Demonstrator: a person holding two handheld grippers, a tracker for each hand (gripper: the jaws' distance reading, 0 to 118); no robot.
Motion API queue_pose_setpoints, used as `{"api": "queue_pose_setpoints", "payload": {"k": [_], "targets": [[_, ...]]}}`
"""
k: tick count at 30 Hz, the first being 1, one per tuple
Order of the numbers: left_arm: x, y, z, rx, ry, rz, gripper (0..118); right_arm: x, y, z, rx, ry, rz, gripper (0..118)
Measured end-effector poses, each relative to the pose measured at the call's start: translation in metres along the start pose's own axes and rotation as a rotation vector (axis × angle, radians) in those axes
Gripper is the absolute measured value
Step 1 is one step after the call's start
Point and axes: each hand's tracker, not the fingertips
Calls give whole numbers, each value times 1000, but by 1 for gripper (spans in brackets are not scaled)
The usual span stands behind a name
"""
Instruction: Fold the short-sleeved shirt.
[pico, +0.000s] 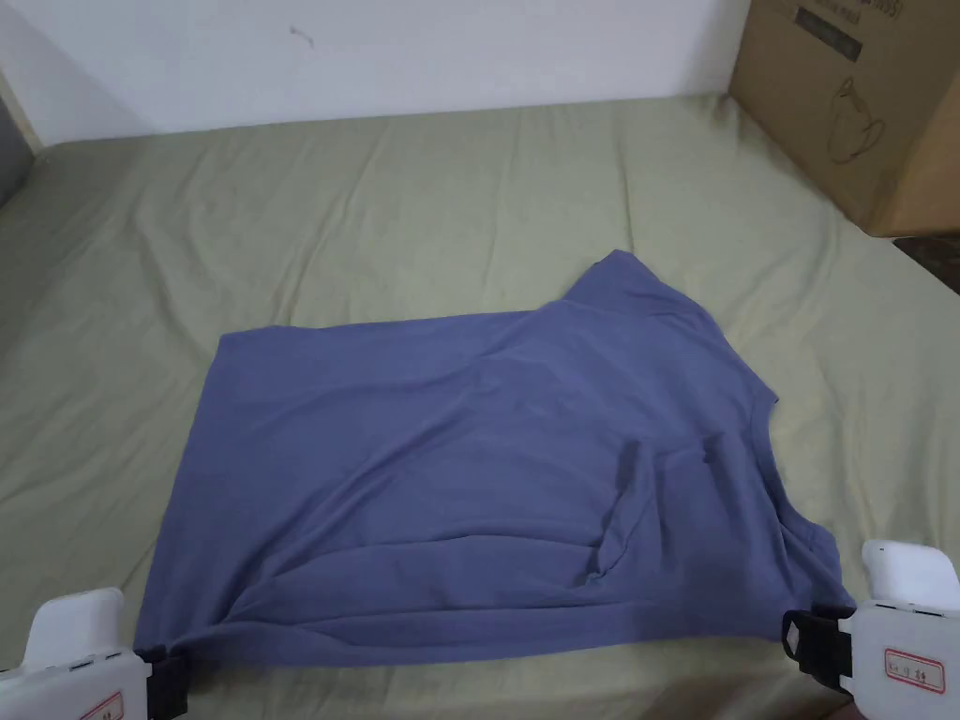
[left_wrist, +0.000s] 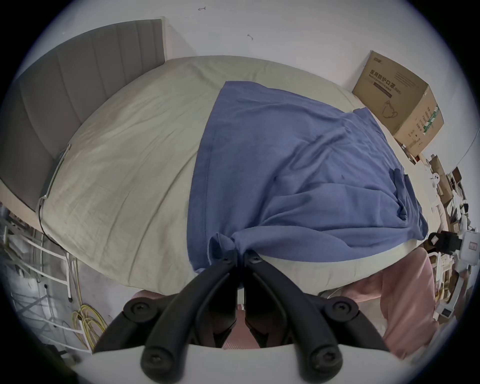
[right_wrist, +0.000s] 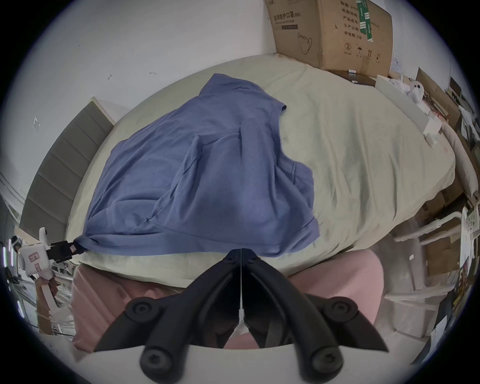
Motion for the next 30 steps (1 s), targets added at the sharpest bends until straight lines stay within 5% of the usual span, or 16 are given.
{"api": "queue_pose_setpoints", "payload": {"k": [1,2,3,5,9,10,11,12,13,20,27,30], "targets": [[-1,0,0,1,2,-2,3,0,3,-1,2,-35,25,32],[0,2,1,-4,-2,-2,3,0,6,-2,6,-65,36,73],[-1,3,1,-7,-4,2,3,1,9,-4,11,-82,40,89],[0,3,2,-4,-3,4,3,7,14,-12,30,-67,37,90],[2,3,2,-3,6,3,3,17,23,-39,-6,-25,56,86],[3,4,3,-3,9,1,3,18,21,-50,-57,-73,105,74],[3,4,2,-7,11,-3,3,19,21,-58,-111,-120,123,19],[3,4,2,-12,12,-6,3,24,25,-57,-56,-99,50,0],[3,3,3,-14,15,-9,3,28,29,-50,-71,10,-17,0],[9,14,11,-7,21,-14,3,27,46,-26,-26,19,-11,0],[13,77,16,47,31,-32,3,30,109,-20,59,89,-92,0],[18,117,0,53,30,-54,3,25,142,-39,72,48,-50,0]]}}
